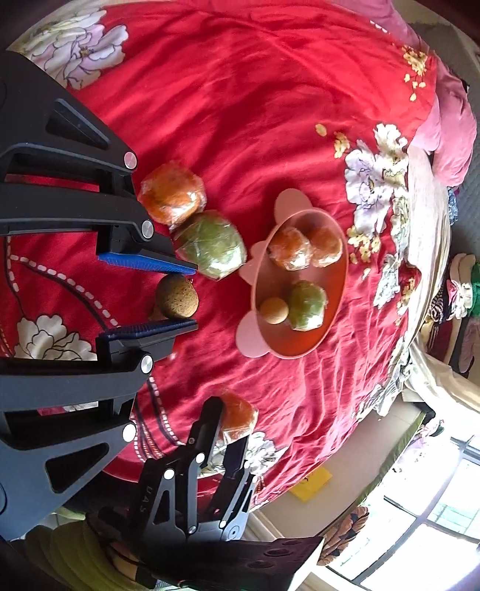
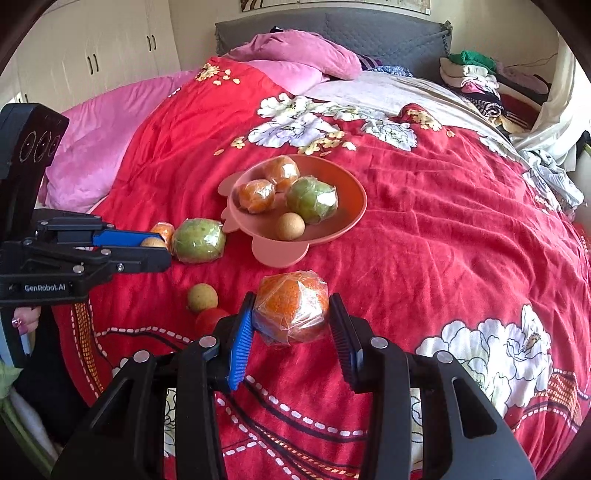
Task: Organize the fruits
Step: 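Carry the kiwi and wrapped orange over the pink plate with both grippers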
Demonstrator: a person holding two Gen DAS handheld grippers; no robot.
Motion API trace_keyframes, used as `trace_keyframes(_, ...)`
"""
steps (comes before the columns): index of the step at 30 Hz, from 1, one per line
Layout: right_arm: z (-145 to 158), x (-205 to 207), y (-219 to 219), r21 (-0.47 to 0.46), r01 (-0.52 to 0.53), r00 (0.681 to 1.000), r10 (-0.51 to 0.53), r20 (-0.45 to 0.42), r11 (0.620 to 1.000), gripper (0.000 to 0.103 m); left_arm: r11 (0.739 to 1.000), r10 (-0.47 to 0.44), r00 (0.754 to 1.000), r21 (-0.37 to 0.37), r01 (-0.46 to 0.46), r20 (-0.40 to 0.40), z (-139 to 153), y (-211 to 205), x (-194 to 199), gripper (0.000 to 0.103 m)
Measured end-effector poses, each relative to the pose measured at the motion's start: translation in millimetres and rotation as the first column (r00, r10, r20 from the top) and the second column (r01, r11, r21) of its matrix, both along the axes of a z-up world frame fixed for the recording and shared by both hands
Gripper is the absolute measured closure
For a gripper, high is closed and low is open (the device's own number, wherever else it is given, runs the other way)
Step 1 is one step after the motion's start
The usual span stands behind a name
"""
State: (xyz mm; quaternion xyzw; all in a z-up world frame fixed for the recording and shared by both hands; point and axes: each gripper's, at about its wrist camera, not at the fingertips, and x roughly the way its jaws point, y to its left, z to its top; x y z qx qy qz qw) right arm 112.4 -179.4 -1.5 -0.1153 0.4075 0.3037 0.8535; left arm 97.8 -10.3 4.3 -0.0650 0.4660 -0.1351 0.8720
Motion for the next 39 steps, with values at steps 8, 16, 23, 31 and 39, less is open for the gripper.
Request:
trace_keyframes(8,6,3,-1,0.009,0.007,1.000,-0.007,0.013,1.000,0.065,1.000,0.011,1.000,0.000,-0.011,0.020,9,4,9,0.086)
trace_keyframes(16,14,11,-2,0.019,0.014,1.000,-0.015,0.027,1.000,0.065,1.000,0.014,0.999,0.004,-0.014,0.030,14,5,17,0.086)
trace_keyframes(23,20,21,0,0.027,0.019,0.999,-0.020,0.036,0.999,0.065,1.000,0.002,1.000,0.008,-0.002,0.030,13,1,32,0.086)
trace_keyframes(31,27,36,-1,0.033,0.047,0.998,-0.049,0.045,0.998,0.065,1.000,-0.016,1.000,0.010,0.015,0.020,8,-5,54,0.086)
trace_keyframes(39,30,53,-7,0.035,0.076,0.996,-0.077,0.053,0.997,0.065,0.998,-0.048,0.999,0.028,0.047,0.004,-1,-19,78,0.086)
